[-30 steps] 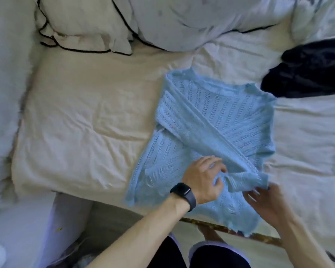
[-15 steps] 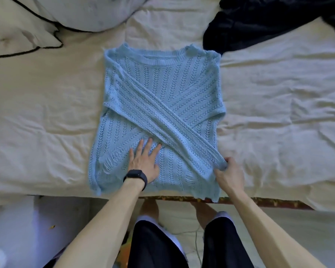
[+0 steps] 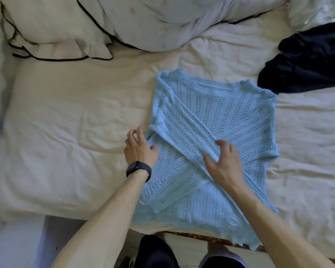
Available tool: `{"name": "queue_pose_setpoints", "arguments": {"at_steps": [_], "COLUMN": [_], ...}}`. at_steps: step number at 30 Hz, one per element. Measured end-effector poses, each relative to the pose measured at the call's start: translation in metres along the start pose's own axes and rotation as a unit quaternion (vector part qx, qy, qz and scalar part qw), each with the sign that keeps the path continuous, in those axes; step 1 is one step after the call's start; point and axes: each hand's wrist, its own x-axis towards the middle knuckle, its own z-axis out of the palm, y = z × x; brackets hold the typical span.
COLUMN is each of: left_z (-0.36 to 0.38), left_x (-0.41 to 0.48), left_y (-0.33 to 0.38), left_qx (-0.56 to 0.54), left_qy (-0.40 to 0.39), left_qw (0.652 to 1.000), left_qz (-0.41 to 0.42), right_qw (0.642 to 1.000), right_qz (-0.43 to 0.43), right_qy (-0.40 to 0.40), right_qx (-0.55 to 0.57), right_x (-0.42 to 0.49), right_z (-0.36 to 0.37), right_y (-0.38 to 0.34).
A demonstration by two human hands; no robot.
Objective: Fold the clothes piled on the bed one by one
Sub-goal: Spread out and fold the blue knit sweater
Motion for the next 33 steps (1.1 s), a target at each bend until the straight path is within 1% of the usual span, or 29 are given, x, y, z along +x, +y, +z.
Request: {"name": "queue_pose_setpoints", "arguments": {"at_steps": [3, 5, 8, 10, 12, 13, 16, 18, 20, 22, 24, 26, 28, 31, 33], "left_z": [0.002, 0.002, -0.001, -0.003, -0.005, -0.007, -0.007, -0.004, -0.001, -0.002, -0.003, -0.005, -0.009, -0.012, -0.015], "left_x": [0.042, 0.06, 0.077, 0.084, 0.089, 0.091, 0.095, 0.098, 0.102, 0.105, 0.106, 0.103, 0.102, 0.106, 0.112], "left_y": [-0.015, -0.021, -0.028, -0.033, -0.043, -0.05, -0.077, -0.087, -0.086, -0.082, -0.079, -0.076, -0.072, -0.065, -0.059], "left_qx": [-0.021, -0.059, -0.111, -0.177, -0.248, -0.255, -0.212, -0.174, -0.158, -0.178, -0.198, -0.198, -0.193, -0.144, -0.123], "left_qy": [-0.091, -0.124, -0.13, -0.131, -0.112, -0.094, -0.069, -0.085, -0.12, -0.14, -0.15, -0.153, -0.161, -0.167, -0.117], "left_qw": [0.995, 0.989, 0.984, 0.974, 0.962, 0.962, 0.973, 0.98, 0.98, 0.974, 0.968, 0.967, 0.967, 0.975, 0.984], "left_qz": [0.029, 0.046, 0.052, 0.042, 0.029, 0.036, 0.052, 0.035, 0.031, 0.032, 0.032, 0.037, 0.035, 0.039, 0.05], "right_qw": [0.999, 0.998, 0.996, 0.993, 0.991, 0.993, 0.997, 0.99, 0.99, 0.996, 0.999, 0.999, 0.998, 0.982, 0.974], "right_qz": [-0.04, -0.052, -0.037, -0.03, -0.044, -0.045, -0.031, -0.007, -0.001, -0.016, -0.019, -0.016, -0.011, -0.005, -0.016], "right_qy": [-0.032, -0.044, -0.046, -0.045, -0.062, -0.056, -0.007, -0.008, -0.035, -0.043, -0.031, -0.047, -0.049, -0.002, 0.03], "right_qx": [0.011, -0.006, -0.071, -0.108, -0.112, -0.094, 0.071, 0.141, 0.14, 0.072, -0.005, -0.015, 0.045, 0.187, 0.223], "right_x": [0.067, 0.111, 0.163, 0.187, 0.201, 0.207, 0.216, 0.216, 0.216, 0.216, 0.214, 0.214, 0.214, 0.216, 0.207], "right_z": [0.029, 0.044, 0.059, 0.063, 0.068, 0.07, 0.077, 0.081, 0.084, 0.085, 0.083, 0.084, 0.086, 0.087, 0.084], "right_y": [-0.077, -0.117, -0.159, -0.177, -0.191, -0.198, -0.215, -0.224, -0.224, -0.219, -0.213, -0.206, -0.206, -0.211, -0.208]}}
